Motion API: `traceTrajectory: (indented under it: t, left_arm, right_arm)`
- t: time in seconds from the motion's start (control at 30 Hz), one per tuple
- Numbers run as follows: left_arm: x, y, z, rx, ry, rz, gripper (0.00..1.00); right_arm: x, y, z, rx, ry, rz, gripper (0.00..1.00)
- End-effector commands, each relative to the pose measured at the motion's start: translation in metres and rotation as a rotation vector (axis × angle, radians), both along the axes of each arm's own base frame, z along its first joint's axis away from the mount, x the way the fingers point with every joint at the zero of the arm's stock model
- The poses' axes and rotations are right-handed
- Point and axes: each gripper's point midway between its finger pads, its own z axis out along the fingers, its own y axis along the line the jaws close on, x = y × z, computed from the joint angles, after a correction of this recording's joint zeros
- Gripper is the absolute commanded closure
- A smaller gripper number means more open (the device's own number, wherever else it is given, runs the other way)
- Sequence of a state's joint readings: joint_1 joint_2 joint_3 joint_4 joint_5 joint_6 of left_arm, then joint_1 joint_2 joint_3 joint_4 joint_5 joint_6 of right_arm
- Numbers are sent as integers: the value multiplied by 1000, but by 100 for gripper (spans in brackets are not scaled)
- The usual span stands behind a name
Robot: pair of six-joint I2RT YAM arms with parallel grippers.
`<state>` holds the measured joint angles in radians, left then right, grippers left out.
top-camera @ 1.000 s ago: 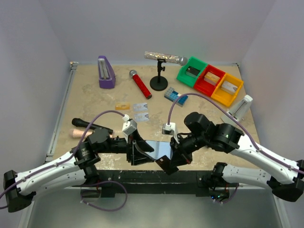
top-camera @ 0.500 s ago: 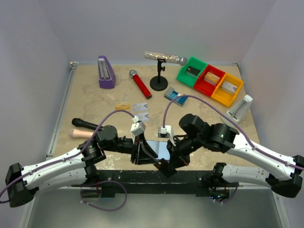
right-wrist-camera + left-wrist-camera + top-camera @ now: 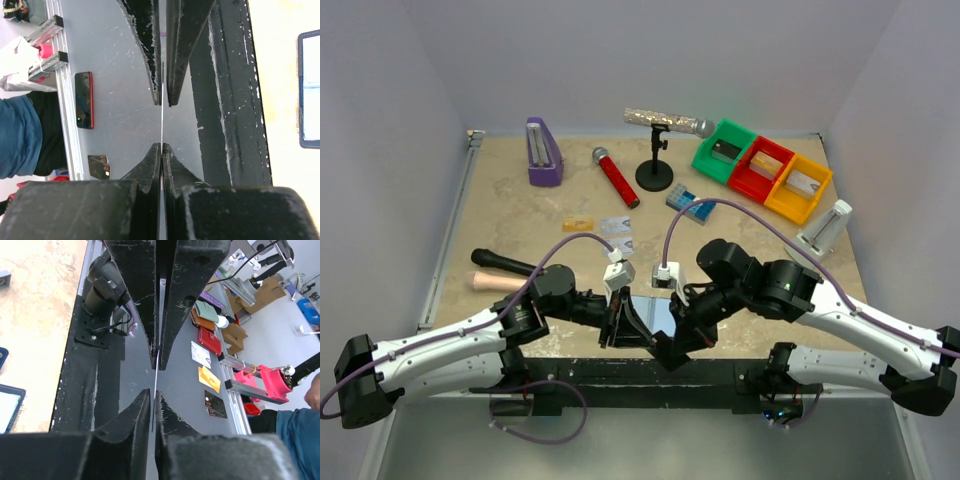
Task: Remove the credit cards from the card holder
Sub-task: Remove the credit card from the card holder, then place the credit card at the center of the board.
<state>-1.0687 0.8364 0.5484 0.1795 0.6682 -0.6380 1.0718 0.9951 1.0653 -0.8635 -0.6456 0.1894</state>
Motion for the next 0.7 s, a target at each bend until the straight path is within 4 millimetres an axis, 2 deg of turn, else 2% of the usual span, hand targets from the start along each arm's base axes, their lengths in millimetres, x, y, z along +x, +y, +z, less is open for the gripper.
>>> traceTrajectory:
  t: [0.0,0.07,0.13,0.17,0.27,0.33,0.43,0.47,0.67]
  left_arm:
    - [-6,-3,31,-89,-48,-46,91]
    - [-6,-3,32,-91,-52,-47,100]
    - [-6,-4,31,-89,-54,-46,100]
    - [-5,-4,31,-92,-55,-41,100]
    - [5,-5,29,-98,-69,21,100]
    - [19,-2,22,-101,-76,110,100]
    - [53,5,13,-127,-15,270,100]
    - [72,10,14,-150,13,345,100]
    - [160,26,-17,-32,185,768,100]
  right_arm:
    - [2,5,4,28,-18,3,100]
    - [1,5,4,24,-15,9,100]
    - [3,4,3,16,-21,4,100]
    - [4,4,2,8,-28,-2,92]
    - [13,0,-1,-27,-61,-59,57]
    - [26,-6,-3,-65,-96,-153,46]
    - [44,-23,1,-103,-163,-303,37]
    - [48,-29,5,-98,-183,-356,35]
    - [61,-59,33,12,-243,-570,31]
